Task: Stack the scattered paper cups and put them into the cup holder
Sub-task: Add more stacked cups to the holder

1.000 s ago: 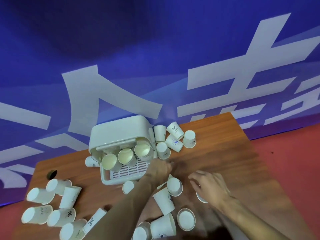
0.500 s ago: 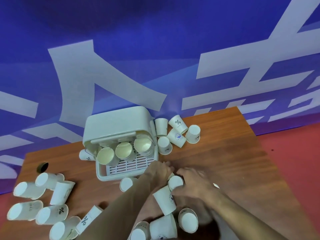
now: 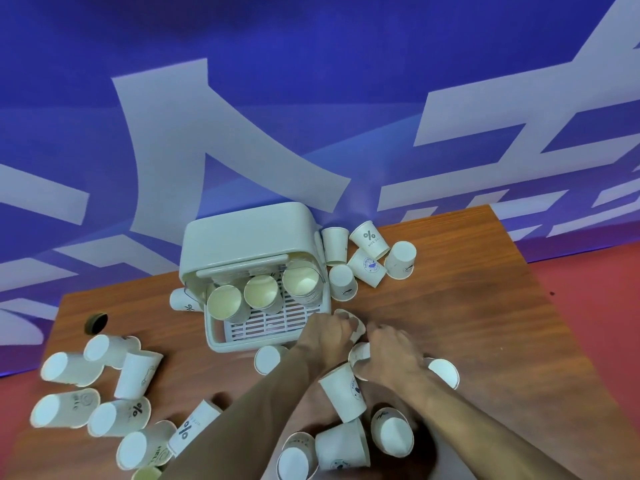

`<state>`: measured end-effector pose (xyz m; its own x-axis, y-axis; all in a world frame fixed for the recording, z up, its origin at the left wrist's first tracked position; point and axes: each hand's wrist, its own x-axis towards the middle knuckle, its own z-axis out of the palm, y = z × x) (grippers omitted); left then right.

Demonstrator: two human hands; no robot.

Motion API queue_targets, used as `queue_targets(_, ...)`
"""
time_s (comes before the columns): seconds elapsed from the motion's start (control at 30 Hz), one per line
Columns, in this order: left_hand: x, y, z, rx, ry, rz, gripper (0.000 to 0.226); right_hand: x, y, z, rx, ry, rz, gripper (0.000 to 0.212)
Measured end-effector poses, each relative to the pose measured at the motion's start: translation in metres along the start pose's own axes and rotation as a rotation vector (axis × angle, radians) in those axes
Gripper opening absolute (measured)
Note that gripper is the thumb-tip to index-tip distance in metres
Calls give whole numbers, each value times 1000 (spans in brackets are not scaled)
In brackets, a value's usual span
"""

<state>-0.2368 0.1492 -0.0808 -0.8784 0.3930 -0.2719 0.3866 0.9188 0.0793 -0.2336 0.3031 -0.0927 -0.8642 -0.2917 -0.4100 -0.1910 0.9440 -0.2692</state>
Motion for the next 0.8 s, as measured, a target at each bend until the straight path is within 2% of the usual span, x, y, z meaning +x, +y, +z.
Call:
queue_targets(0.13,-2,0,-3,-22,17,-58,21,3,16,-16,202,-63,221,58)
queue_targets(0.23,-1,3,-1,-47,30,-115,23,5,32,-32,333,-37,356,60)
queue_targets(0.33,2,8,0,-76,69,-181,23,5,43,-44,716,-22,452,57)
queue_targets(0.4,4,12,-1,-110,97,-218,23,2,49,-48,1010,-95,424,61)
queue_targets(0.43,5,13,-2,-135,109,-236,23,0,51,-48,1076,-161,377,67)
queue_targets(0.53,7,15,-6,-178,127,-246,21,-5,56,-44,1081,-336,222,83)
queue_targets(0.6,6,14,-7,-186,135,-239,20,-6,56,-40,1043,-338,162,70)
queue_targets(0.73,5,15,-6,-180,151,-244,21,-6,54,-34,960,-192,113,14)
queue_targets(0.8,5,17,-5,-196,159,-257,21,-8,52,-34,878,-118,52,10)
